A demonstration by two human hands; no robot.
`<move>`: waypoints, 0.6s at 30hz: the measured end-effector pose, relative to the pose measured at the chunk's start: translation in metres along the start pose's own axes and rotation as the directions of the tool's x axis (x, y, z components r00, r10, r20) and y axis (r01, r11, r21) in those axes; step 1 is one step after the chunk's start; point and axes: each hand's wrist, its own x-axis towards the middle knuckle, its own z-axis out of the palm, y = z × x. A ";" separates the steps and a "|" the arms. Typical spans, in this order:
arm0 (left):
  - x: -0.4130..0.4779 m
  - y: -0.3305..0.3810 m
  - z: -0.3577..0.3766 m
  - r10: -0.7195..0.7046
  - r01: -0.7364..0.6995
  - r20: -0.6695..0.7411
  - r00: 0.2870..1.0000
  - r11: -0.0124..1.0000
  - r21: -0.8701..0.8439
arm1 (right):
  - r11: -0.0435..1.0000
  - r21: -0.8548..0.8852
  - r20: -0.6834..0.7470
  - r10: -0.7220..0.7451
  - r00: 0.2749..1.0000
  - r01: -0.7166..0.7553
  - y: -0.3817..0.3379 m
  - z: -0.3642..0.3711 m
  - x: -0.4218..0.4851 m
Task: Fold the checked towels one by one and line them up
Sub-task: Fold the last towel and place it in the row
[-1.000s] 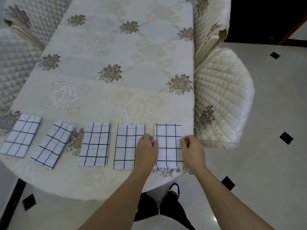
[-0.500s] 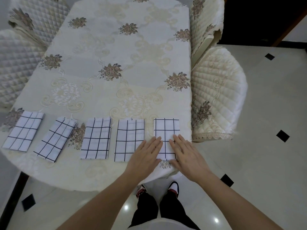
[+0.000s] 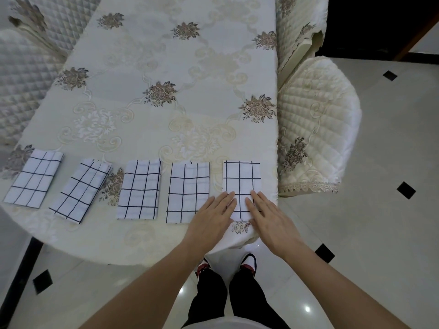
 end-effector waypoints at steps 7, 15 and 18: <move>0.008 -0.002 0.000 -0.006 0.006 0.033 0.999 1.000 0.003 | 1.000 0.018 -0.014 0.013 1.000 -0.013 0.004 0.002 0.006; -0.013 -0.025 -0.027 -0.064 0.064 0.012 0.998 0.998 0.024 | 0.996 0.085 -0.176 0.013 0.984 0.002 -0.010 -0.012 0.009; -0.039 -0.057 -0.039 -0.122 0.121 0.017 0.992 0.992 0.017 | 0.990 0.061 -0.260 -0.105 0.960 0.125 -0.038 -0.018 0.022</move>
